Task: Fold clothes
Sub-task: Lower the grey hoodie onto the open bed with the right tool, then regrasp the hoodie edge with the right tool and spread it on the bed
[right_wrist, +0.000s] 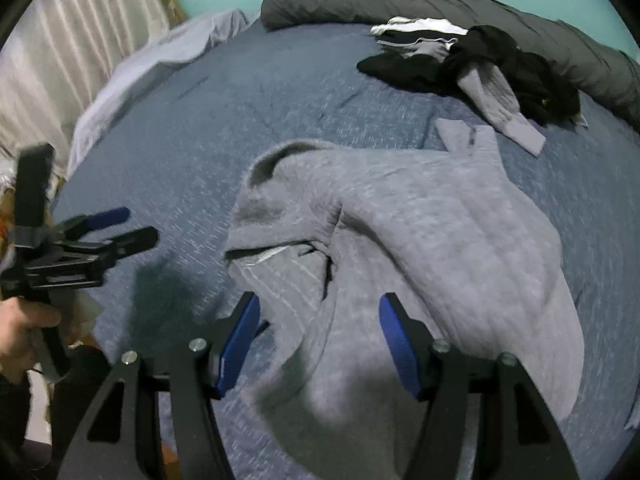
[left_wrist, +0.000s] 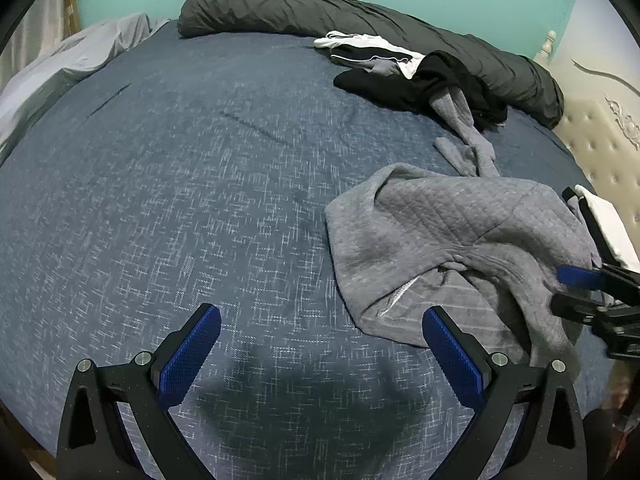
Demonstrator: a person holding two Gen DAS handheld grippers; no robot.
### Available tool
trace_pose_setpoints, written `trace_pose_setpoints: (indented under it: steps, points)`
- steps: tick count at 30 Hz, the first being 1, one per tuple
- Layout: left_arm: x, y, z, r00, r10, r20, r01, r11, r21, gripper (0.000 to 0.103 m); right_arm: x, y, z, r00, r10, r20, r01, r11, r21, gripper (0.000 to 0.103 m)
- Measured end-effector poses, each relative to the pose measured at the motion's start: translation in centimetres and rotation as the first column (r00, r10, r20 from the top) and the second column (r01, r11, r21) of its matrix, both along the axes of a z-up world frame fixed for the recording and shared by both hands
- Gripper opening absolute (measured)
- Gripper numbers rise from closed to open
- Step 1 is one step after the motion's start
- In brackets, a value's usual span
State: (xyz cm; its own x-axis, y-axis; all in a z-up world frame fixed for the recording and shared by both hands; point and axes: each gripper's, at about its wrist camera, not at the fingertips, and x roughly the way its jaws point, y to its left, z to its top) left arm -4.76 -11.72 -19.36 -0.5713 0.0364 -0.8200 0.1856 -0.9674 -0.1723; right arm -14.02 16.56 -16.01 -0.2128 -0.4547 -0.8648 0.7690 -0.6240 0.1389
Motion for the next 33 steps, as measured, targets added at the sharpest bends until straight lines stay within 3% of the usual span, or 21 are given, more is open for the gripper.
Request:
trace_pose_setpoints:
  steps: [3,5,8,10,15,23,29,33]
  points:
    - [0.1,-0.2,-0.2,1.000,0.002,-0.001,-0.002,1.000,0.014,0.103,-0.5,-1.2,-1.6,1.000,0.005,-0.031,-0.003,0.997,0.072,0.062]
    - [0.0,-0.3,-0.3,1.000,0.005,-0.003,-0.005,1.000,0.019,0.103,-0.8,-1.5,-2.5,0.999,0.012,-0.051,-0.006,0.994,0.112,0.040]
    - [-0.1,-0.5,-0.3,1.000,0.007,-0.005,-0.007,1.000,0.022,0.103,-1.3,-1.5,-3.2,0.996,0.008,-0.086,0.006,0.988,0.155,0.016]
    - [-0.2,-0.6,-0.3,1.000,0.008,-0.007,-0.008,1.000,0.021,0.103,-1.8,-1.1,-3.1,0.995,-0.001,-0.095,0.015,0.989,0.147,0.010]
    - [-0.7,-1.0,-0.3,1.000,0.012,-0.009,-0.012,0.999,0.030,0.103,-2.5,0.2,-1.8,0.991,-0.010,-0.133,0.024,0.994,0.110,0.008]
    - [-1.2,0.4,0.2,1.000,-0.007,-0.016,0.008,0.999,0.046,0.103,-6.4,5.2,2.9,0.976,-0.166,-0.138,0.162,0.986,-0.042,0.008]
    - [-1.7,1.9,0.5,0.999,-0.031,-0.018,0.032,0.998,0.051,0.103,-10.0,10.6,5.4,0.942,-0.295,-0.162,0.285,0.955,-0.078,0.008]
    - [-2.0,3.0,0.8,0.999,-0.050,-0.021,0.051,0.997,0.050,0.103,-12.2,15.1,5.1,0.907,-0.387,-0.170,0.385,0.922,-0.041,0.008]
